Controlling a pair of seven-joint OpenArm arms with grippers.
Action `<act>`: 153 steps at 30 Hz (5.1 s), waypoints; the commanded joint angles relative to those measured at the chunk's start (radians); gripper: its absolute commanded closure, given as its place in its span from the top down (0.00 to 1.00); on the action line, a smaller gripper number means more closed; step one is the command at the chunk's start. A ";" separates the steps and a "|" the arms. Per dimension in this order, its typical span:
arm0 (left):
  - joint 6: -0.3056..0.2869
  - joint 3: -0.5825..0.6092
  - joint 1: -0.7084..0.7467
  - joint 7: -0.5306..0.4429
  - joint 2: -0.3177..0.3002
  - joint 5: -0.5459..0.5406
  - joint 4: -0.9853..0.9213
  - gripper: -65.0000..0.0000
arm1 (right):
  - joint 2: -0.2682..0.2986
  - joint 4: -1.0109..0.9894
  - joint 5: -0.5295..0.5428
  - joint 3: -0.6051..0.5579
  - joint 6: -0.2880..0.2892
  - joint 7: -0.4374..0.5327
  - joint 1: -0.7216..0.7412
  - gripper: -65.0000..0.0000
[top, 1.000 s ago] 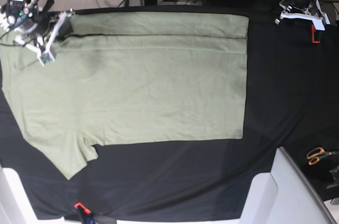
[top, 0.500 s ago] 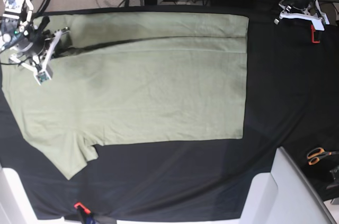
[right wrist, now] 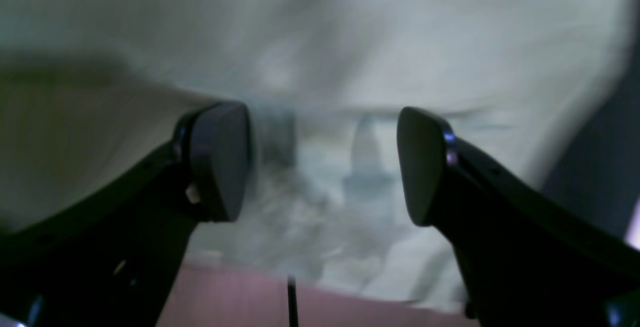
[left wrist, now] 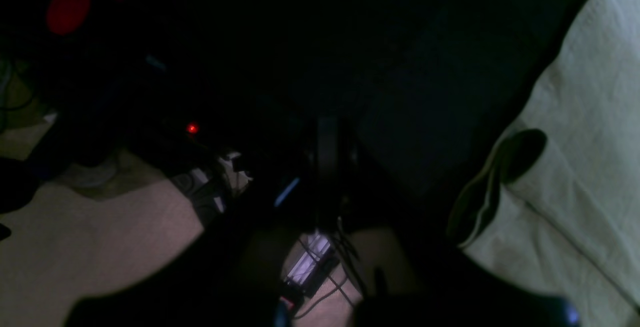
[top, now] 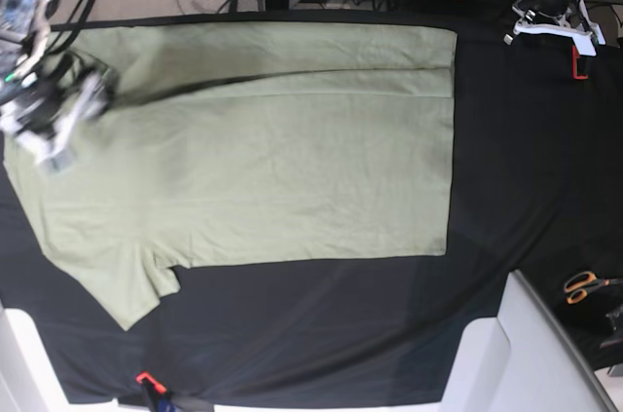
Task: Fold the T-shirt properly
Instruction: 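Move the right gripper along the shirt side to the sleeve, then grasp the sleeve with the right gripper and fold it inward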
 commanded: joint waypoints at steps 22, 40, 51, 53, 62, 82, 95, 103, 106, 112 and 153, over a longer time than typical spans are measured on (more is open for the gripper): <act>-0.002 -0.011 0.012 -0.016 -0.016 -0.009 0.016 0.00 | 0.295 -0.918 -0.007 0.098 -0.118 0.483 0.591 0.69; -0.002 -0.014 0.024 -0.018 -0.026 0.031 0.016 0.00 | 0.359 -1.384 -0.008 0.096 -0.428 0.883 0.680 0.69; -0.002 -0.013 0.020 -0.018 -0.023 0.121 0.016 0.00 | 0.352 -1.386 -0.191 0.098 -0.491 0.877 0.657 0.68; -0.002 -0.011 0.020 -0.018 -0.022 0.121 0.016 0.00 | 0.352 -1.386 -0.191 0.098 -0.489 0.877 0.654 0.68; -0.002 -0.008 0.020 -0.018 -0.022 0.121 0.014 0.00 | 0.333 -1.386 -0.191 0.096 -0.488 0.842 0.633 0.68; -0.002 -0.006 0.024 -0.018 -0.012 0.121 0.014 0.00 | 0.319 -1.378 -0.191 0.099 -0.454 0.799 0.630 0.00; -0.002 -0.005 0.017 -0.018 0.006 0.126 0.019 0.00 | 0.257 -0.962 -0.188 0.107 -0.340 0.567 0.491 0.00; -0.002 -0.005 0.003 -0.015 0.006 0.127 0.016 0.00 | 0.140 -0.583 -0.188 0.105 -0.284 0.321 0.386 0.00; -0.002 -0.005 0.003 -0.015 0.006 0.127 0.016 0.00 | 0.106 -0.460 -0.188 0.099 -0.282 0.243 0.338 0.00; -0.002 -0.005 0.003 -0.016 0.006 0.127 0.016 0.00 | 0.054 -0.270 -0.188 0.099 -0.282 0.136 0.246 0.00; -0.004 -0.005 -0.011 -0.016 0.003 0.127 0.012 0.00 | 0.286 -1.056 0.088 0.105 -0.141 0.205 0.570 0.63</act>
